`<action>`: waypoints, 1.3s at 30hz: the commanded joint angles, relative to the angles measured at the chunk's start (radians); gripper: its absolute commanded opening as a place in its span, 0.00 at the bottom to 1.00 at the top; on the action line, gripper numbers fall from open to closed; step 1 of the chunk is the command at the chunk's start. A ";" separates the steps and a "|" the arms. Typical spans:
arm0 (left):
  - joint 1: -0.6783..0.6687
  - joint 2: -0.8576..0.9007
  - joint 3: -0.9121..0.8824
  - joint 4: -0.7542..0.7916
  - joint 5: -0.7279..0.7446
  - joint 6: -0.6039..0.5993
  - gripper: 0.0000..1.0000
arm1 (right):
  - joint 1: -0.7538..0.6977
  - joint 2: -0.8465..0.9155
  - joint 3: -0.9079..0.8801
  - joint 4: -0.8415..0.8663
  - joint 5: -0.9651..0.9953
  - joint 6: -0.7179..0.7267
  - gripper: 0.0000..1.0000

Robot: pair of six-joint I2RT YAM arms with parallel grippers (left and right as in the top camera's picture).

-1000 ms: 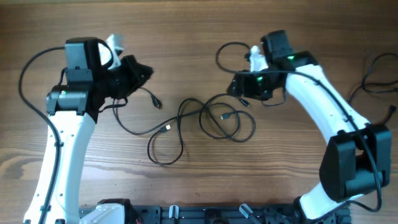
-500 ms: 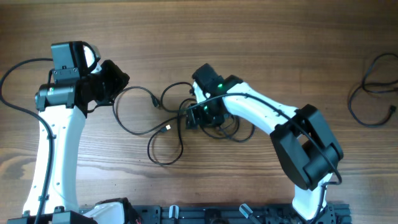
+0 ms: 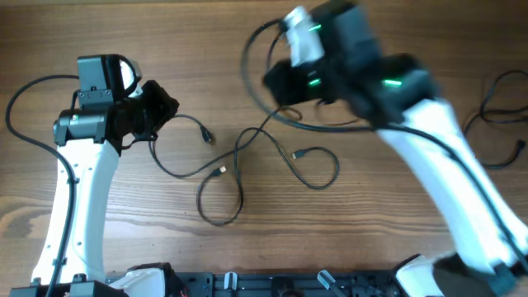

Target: Untangle cables

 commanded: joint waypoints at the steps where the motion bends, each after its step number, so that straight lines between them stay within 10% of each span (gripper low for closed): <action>1: -0.003 0.006 -0.002 0.003 -0.008 0.022 0.11 | -0.060 -0.080 0.086 0.002 0.010 -0.012 0.04; 10: -0.138 0.008 -0.002 -0.021 0.131 0.284 0.09 | -0.165 -0.148 0.156 -0.043 0.066 0.021 0.04; 16: -0.380 0.008 -0.013 -0.136 0.045 0.415 0.49 | -0.166 -0.119 0.156 -0.105 0.066 0.009 0.04; 36: -0.526 0.326 -0.311 0.394 -0.228 0.230 0.47 | -0.166 -0.108 0.155 -0.142 0.066 0.002 0.04; 39: -0.529 0.326 -0.311 0.408 -0.241 0.227 0.35 | -0.166 -0.108 0.150 -0.152 0.066 0.003 0.04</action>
